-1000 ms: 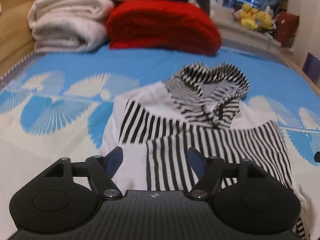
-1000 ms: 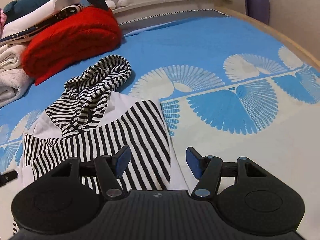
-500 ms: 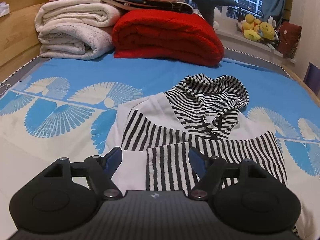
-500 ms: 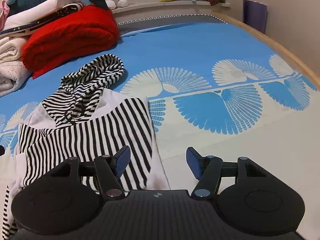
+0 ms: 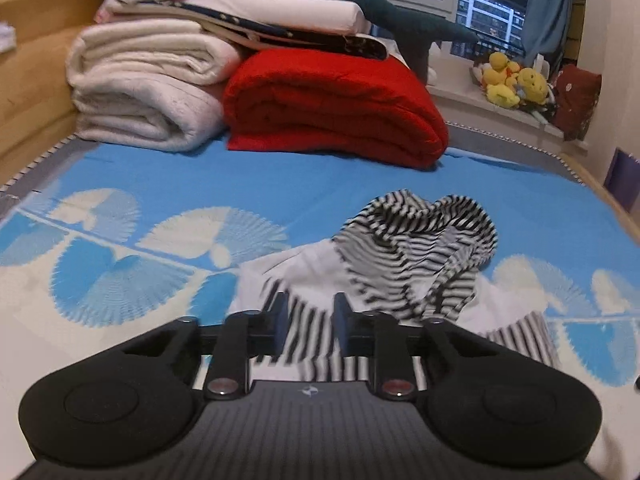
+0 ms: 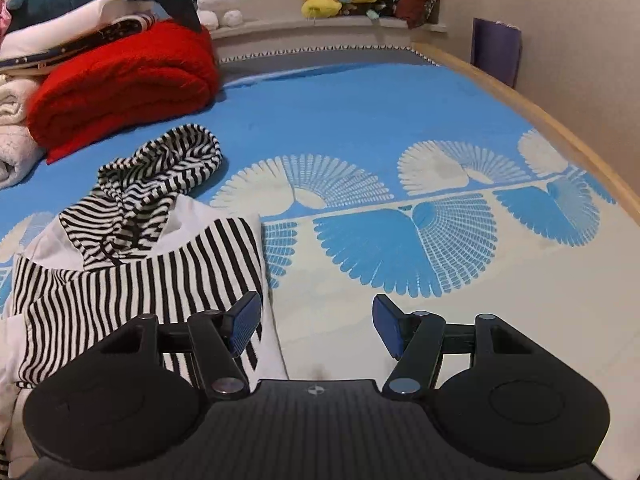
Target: Fold small clothes
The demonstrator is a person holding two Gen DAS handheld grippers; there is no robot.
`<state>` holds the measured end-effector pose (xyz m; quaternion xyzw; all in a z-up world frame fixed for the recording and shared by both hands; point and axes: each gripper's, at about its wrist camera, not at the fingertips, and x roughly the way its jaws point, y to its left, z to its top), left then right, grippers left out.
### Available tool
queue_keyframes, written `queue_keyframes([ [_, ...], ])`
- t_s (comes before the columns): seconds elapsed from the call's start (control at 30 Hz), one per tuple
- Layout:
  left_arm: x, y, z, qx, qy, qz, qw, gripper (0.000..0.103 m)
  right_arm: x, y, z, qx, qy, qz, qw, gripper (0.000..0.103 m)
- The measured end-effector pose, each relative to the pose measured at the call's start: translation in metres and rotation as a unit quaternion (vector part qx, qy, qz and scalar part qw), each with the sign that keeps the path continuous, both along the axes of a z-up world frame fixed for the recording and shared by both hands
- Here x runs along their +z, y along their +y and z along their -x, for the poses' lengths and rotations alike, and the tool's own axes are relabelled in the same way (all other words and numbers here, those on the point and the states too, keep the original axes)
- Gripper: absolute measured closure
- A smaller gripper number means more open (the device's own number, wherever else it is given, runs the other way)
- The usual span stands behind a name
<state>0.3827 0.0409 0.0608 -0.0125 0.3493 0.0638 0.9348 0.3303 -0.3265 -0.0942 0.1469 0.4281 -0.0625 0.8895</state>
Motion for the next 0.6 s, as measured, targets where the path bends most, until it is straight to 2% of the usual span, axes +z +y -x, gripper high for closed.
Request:
queue_keyframes([
  [0.17,0.007,0.001,-0.092,0.001,0.016,0.016,0.9997,0.091,0.000,-0.005,-0.013,0.012,-0.007,-0.011,1.000,0.045],
  [0.27,-0.001,-0.001,-0.153,-0.006,0.032,0.026,0.9991,0.091,-0.003,-0.011,-0.023,0.011,-0.007,-0.023,1.000,0.061],
  [0.3,-0.005,-0.002,-0.174,-0.008,0.038,0.031,0.9988,0.091,-0.005,-0.013,-0.026,0.010,-0.006,-0.027,1.000,0.063],
  [0.37,-0.017,-0.008,-0.217,-0.020,0.053,0.045,0.9973,0.091,-0.009,-0.016,-0.031,0.006,-0.003,-0.030,1.000,0.065],
  [0.5,-0.055,-0.026,-0.296,-0.040,0.086,0.050,0.9942,0.091,-0.021,-0.018,-0.042,-0.001,0.013,-0.034,0.999,0.065],
  [0.57,-0.078,-0.030,-0.331,-0.032,0.104,0.051,0.9928,0.090,-0.026,-0.017,-0.047,-0.003,0.019,-0.037,0.999,0.065],
  [0.6,-0.090,-0.032,-0.348,-0.030,0.117,0.064,0.9906,0.087,-0.028,-0.016,-0.049,-0.002,0.021,-0.036,0.999,0.065],
])
